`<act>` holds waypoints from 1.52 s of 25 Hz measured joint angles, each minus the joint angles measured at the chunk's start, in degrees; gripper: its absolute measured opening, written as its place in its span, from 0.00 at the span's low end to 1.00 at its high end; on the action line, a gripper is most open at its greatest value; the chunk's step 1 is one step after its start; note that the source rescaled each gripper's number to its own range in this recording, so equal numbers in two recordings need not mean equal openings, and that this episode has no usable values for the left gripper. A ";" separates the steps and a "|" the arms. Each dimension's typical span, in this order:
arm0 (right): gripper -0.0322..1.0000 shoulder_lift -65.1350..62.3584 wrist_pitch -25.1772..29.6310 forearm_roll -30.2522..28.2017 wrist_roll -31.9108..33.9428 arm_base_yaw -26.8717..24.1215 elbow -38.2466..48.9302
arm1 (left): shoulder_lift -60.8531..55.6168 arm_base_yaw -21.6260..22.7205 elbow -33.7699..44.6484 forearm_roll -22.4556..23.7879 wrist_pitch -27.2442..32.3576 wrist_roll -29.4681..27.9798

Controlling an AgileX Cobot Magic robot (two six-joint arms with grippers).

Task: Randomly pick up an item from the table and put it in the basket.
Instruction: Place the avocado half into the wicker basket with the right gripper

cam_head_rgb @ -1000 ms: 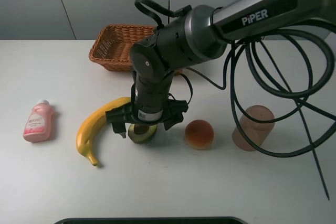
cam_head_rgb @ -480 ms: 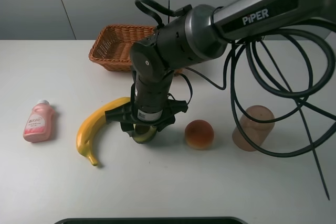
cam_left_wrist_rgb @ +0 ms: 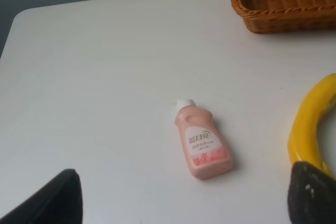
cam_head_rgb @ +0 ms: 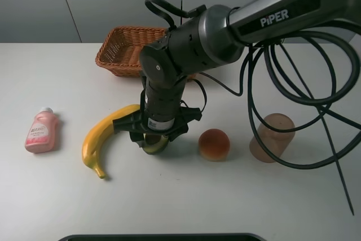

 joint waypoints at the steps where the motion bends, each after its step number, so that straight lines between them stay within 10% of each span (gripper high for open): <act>1: 0.03 0.00 0.22 0.00 -0.18 0.00 -0.03 | 0.00 0.00 0.00 0.00 0.00 0.00; 16: 0.03 -5.19 17.90 -26.90 -5.54 -3.37 -23.44 | 0.00 0.00 0.00 0.00 0.00 0.21; 27: 0.03 -1.80 -10.40 -34.40 -8.18 -14.38 -27.27 | 0.00 0.00 0.00 0.00 0.00 0.21; 38: 0.03 10.90 -17.24 -34.49 -8.18 -15.42 -27.27 | 0.00 0.00 0.00 0.00 0.00 0.21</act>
